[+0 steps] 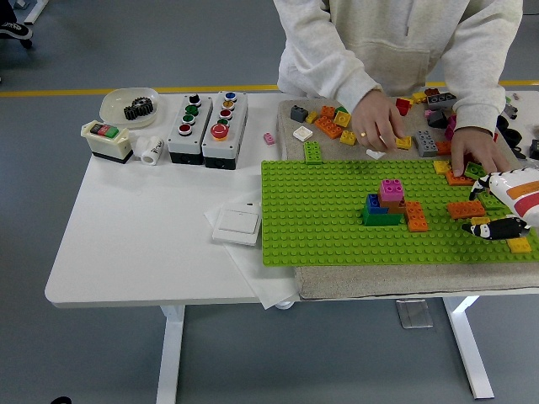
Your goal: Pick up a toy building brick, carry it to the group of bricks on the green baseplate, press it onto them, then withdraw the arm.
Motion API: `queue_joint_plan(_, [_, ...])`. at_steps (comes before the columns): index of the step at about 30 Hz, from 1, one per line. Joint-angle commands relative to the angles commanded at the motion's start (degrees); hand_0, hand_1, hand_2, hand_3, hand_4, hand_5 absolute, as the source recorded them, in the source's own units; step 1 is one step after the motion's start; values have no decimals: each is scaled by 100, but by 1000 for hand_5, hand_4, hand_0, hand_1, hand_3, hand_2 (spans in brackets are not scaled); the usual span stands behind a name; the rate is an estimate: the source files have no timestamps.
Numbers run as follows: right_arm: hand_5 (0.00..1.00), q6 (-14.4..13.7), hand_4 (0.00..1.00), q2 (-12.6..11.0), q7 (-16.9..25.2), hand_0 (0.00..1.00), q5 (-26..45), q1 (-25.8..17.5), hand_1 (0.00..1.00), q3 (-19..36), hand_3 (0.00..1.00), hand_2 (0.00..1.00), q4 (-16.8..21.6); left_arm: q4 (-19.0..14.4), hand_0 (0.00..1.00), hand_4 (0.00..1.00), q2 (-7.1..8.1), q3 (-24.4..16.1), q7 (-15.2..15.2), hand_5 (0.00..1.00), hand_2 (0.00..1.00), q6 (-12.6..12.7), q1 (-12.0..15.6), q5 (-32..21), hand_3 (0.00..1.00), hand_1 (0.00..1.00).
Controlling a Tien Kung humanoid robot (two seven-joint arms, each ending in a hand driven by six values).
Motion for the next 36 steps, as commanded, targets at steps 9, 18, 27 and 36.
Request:
queue_joint_plan(9, [449,-11,896,-14,11,573,26,23,574,38,570,621,46,1,860,729,2,9,-8,618,852,-2,1,-13,643,848])
queue_joint_plan(18, [446,-6,892,-11,15,572,42,27,573,59,566,620,7,3,860,728,-2,1,-8,616,851,10,5,-8,643,847])
queue_joint_plan(27, [447,11,892,18,260,578,149,221,575,-130,567,621,-298,0,859,728,3,-8,-9,616,849,1,4,14,643,846])
queue_joint_plan(36, [446,-253,890,279,399,586,231,616,583,-628,573,629,-850,-9,858,729,2,17,-22,617,850,-8,2,-8,642,844])
